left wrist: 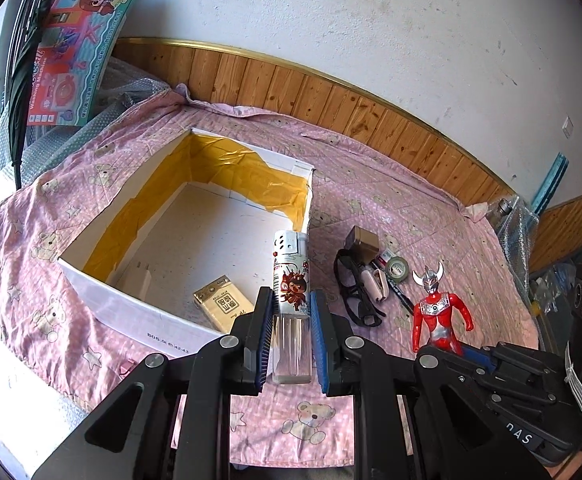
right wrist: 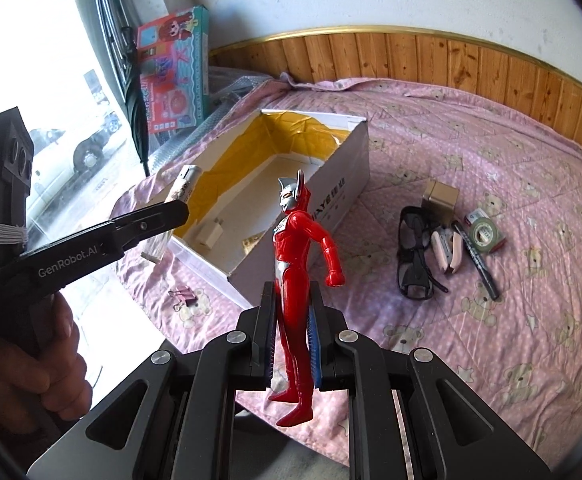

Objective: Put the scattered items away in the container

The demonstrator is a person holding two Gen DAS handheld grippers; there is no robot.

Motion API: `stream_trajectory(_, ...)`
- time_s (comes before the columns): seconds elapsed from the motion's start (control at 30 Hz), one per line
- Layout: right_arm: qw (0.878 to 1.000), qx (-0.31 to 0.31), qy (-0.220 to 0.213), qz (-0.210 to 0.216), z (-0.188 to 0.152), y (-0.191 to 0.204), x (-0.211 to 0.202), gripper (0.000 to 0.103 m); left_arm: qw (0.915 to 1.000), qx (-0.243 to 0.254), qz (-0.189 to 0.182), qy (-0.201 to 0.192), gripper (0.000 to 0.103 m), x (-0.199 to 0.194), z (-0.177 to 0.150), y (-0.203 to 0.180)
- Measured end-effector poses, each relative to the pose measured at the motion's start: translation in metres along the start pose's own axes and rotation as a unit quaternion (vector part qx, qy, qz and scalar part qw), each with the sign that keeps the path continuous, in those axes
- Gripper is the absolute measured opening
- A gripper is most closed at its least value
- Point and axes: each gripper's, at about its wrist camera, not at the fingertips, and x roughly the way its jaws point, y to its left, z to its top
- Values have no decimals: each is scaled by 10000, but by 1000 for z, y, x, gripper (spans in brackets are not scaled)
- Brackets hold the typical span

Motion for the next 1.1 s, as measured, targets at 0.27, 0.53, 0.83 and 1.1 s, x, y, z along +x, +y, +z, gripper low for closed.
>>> stream_trajectory(0.27,9997,-177,-42,149,20,18,11,14,10000,-8,77,-52,19,3,14,8)
stream_trajectory(0.53,9990,-333,-97,283,42,30,23,14,9999,-25,154,-41,19,10,29,17)
stream_trajectory(0.83,9979,-438,-53,483,64,39,43,14,9995,-114,284,-15,19,18,42,34)
stream_trajectory(1.1,9972,-465,-4,592,78,40,60,14,9990,-91,408,128,19,36,54,41)
